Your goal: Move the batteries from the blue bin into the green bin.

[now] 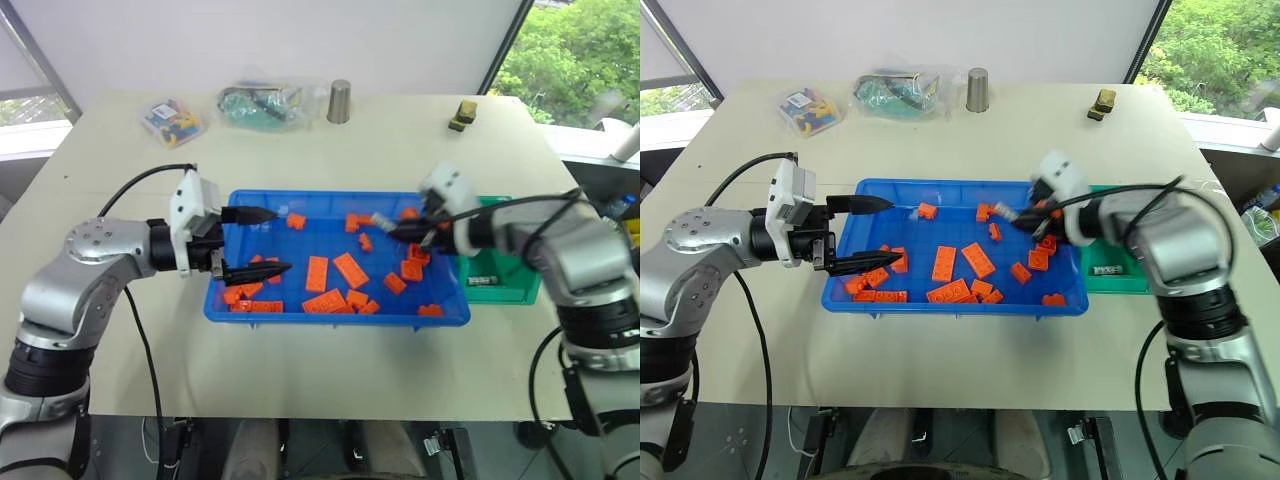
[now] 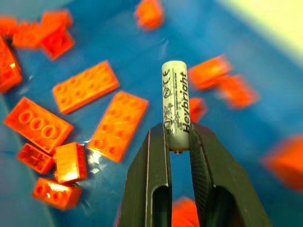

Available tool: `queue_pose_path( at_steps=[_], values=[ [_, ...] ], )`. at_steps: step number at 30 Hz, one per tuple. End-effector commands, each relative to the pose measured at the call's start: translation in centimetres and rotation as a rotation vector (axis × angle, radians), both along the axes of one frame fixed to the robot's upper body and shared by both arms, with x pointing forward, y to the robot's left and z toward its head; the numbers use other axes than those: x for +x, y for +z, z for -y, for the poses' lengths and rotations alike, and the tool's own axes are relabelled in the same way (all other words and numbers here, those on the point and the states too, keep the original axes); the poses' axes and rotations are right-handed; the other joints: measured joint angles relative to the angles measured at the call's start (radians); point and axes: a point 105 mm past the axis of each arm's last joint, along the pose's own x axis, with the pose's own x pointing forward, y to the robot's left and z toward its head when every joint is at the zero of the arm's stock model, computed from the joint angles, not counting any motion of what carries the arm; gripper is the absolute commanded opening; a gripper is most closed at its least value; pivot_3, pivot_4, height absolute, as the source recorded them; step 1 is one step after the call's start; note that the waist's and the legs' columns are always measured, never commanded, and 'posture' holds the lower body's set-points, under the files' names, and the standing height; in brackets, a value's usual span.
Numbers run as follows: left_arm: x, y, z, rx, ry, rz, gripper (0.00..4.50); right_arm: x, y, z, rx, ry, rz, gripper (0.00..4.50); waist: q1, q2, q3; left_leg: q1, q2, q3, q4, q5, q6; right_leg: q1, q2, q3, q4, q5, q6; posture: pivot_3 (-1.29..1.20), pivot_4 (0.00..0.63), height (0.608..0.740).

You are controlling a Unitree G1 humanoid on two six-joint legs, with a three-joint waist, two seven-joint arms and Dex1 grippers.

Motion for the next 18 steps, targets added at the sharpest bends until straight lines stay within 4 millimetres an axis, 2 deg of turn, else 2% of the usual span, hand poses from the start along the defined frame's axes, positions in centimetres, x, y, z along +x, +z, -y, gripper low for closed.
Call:
queue_pose_path(
  at_steps=[1, 3, 4, 8, 11, 13, 14, 15, 18],
  values=[
    [-0.2, 0.5, 0.2, 0.002, -0.033, 0.024, 4.50, -0.7, 1.8, 3.8, -0.044, -0.104, 0.042, 0.04, -0.001, 0.000, 0.000, 0.000, 0.000, 0.000, 0.000, 0.000, 0.000, 0.000, 0.000, 0.000, -0.001, 0.000, 0.000, 0.00, 0.150, 0.739],
    [0.1, 0.5, 0.3, 0.003, -0.042, 0.027, 4.50, -1.2, 0.7, 7.9, -0.111, -0.227, 0.013, 0.04, 0.000, -0.001, 0.000, 0.000, 0.000, 0.001, 0.000, 0.000, 0.000, 0.000, 0.000, 0.000, -0.001, 0.000, 0.000, 0.00, 0.150, 0.739],
    [0.2, 0.5, 0.4, 0.004, -0.045, 0.028, 4.50, -1.5, 0.3, 9.0, -0.137, -0.260, 0.007, 0.04, -0.001, -0.001, 0.000, 0.000, 0.000, 0.000, 0.000, 0.000, 0.000, 0.001, 0.000, 0.000, -0.001, 0.000, 0.000, 0.00, 0.150, 0.739],
    [0.4, 0.4, 0.5, 0.007, -0.054, 0.031, 4.50, -1.8, -1.1, 10.1, -0.150, -0.300, 0.001, 0.04, -0.011, 0.000, 0.000, 0.001, 0.000, 0.002, 0.000, 0.000, 0.001, 0.000, 0.001, 0.002, -0.001, 0.000, 0.000, 0.00, 0.150, 0.739],
    [0.4, 0.4, 0.4, 0.010, -0.058, 0.032, 4.50, -1.2, -1.5, 10.7, -0.170, -0.332, 0.032, 1.46, -0.020, 0.001, 0.000, 0.001, 0.000, 0.003, 0.000, 0.000, 0.001, -0.001, 0.003, 0.003, 0.001, 0.000, 0.000, 0.00, 0.150, 0.739],
    [0.4, 0.5, 0.3, 0.014, -0.059, 0.031, 4.50, -0.9, -1.4, 10.7, -0.179, -0.316, 0.076, 2.61, -0.015, 0.001, 0.000, 0.001, 0.000, 0.002, 0.000, 0.000, 0.000, -0.001, 0.003, 0.003, 0.001, 0.000, 0.000, 0.00, 0.150, 0.739],
    [0.4, 0.5, 0.1, 0.017, -0.054, 0.030, 4.50, -0.7, -0.9, 10.7, -0.171, -0.275, 0.137, 2.96, -0.012, 0.000, 0.000, 0.001, 0.000, 0.003, 0.000, 0.000, 0.001, -0.001, 0.003, 0.003, 0.000, 0.000, 0.000, 0.00, 0.150, 0.739],
    [0.5, 0.5, 0.0, 0.019, -0.051, 0.029, 4.50, -0.6, -0.6, 10.6, -0.167, -0.245, 0.181, 2.96, -0.010, 0.000, 0.000, 0.001, 0.000, 0.003, 0.000, 0.000, 0.000, -0.001, 0.003, 0.003, 0.000, 0.000, 0.000, 0.00, 0.150, 0.739],
    [0.7, 0.5, -1.0, 0.031, -0.019, 0.026, 4.50, -1.9, 0.0, 11.0, -0.107, -0.100, 0.212, 2.96, 0.000, 0.000, 0.000, 0.001, 0.000, 0.003, 0.000, 0.000, 0.001, 0.000, 0.003, 0.003, 0.000, 0.000, 0.001, 0.00, 0.150, 0.739]
  ],
)
